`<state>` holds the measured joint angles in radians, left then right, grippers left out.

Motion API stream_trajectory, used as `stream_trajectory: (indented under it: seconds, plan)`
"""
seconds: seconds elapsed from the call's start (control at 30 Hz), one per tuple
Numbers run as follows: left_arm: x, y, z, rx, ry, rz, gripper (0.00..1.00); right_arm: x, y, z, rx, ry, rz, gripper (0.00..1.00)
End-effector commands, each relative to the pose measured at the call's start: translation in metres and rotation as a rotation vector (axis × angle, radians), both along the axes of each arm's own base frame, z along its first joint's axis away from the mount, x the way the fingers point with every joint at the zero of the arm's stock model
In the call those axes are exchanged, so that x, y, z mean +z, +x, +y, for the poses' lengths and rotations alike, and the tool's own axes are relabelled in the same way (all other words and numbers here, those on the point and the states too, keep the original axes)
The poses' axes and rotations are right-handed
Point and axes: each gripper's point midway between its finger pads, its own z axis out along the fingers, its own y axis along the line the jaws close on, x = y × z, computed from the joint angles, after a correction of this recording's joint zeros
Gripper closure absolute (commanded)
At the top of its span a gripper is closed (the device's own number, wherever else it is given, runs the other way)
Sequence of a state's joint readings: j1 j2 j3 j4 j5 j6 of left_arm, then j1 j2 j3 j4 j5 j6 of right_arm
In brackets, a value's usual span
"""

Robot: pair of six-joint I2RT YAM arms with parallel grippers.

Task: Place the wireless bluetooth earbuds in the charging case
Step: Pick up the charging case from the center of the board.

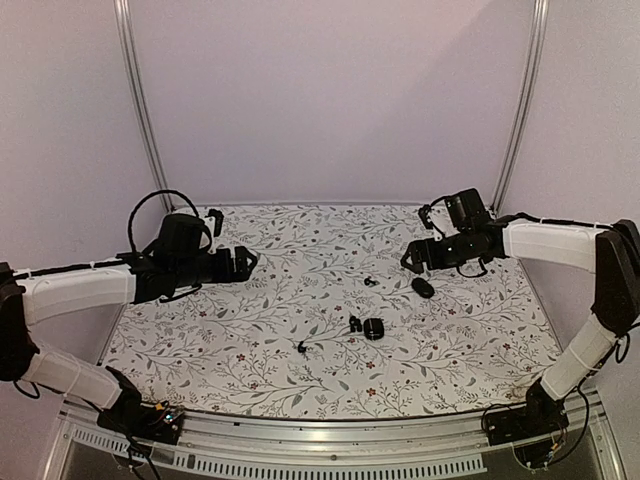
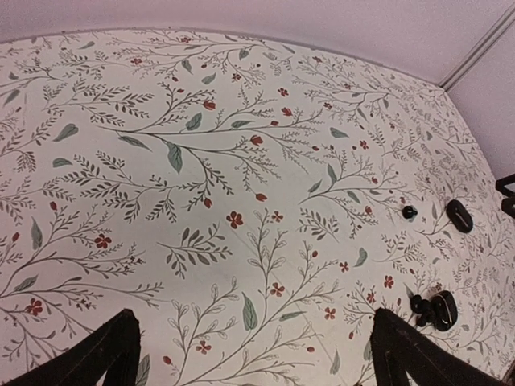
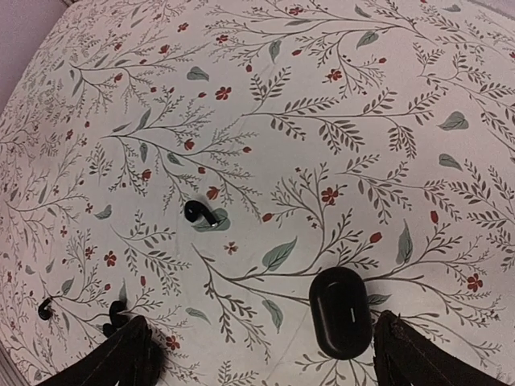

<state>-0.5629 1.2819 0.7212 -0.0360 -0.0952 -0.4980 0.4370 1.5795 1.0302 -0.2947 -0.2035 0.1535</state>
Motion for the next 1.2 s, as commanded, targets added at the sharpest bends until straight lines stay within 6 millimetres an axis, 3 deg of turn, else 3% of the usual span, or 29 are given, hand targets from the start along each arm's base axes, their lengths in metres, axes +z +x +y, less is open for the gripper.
stream_trajectory:
  seconds: [0.0,0.27,0.53,0.63,1.0,1.17]
  plan:
    - [0.008,0.001,-0.002,-0.003,0.016,-0.026,0.0,-0.037,0.017,-0.033,-0.066,-0.221,0.049,0.08]
    - [0.016,0.001,-0.012,-0.051,-0.025,-0.073,0.0,-0.072,0.017,-0.031,-0.028,-0.263,0.122,0.11]
    - [0.012,0.004,-0.016,-0.081,-0.004,-0.068,0.0,-0.094,0.016,-0.039,-0.02,-0.334,0.163,0.32]
    - [0.012,0.003,-0.016,-0.085,0.0,-0.07,0.0,-0.101,0.016,-0.043,-0.023,-0.365,0.171,0.35]
    - [0.019,-0.002,-0.016,-0.104,-0.03,-0.12,0.0,-0.112,0.018,-0.039,-0.006,-0.374,0.198,0.59]
    - [0.023,-0.005,-0.013,-0.092,-0.053,-0.153,0.0,-0.094,0.019,-0.02,0.035,-0.269,0.177,0.64]
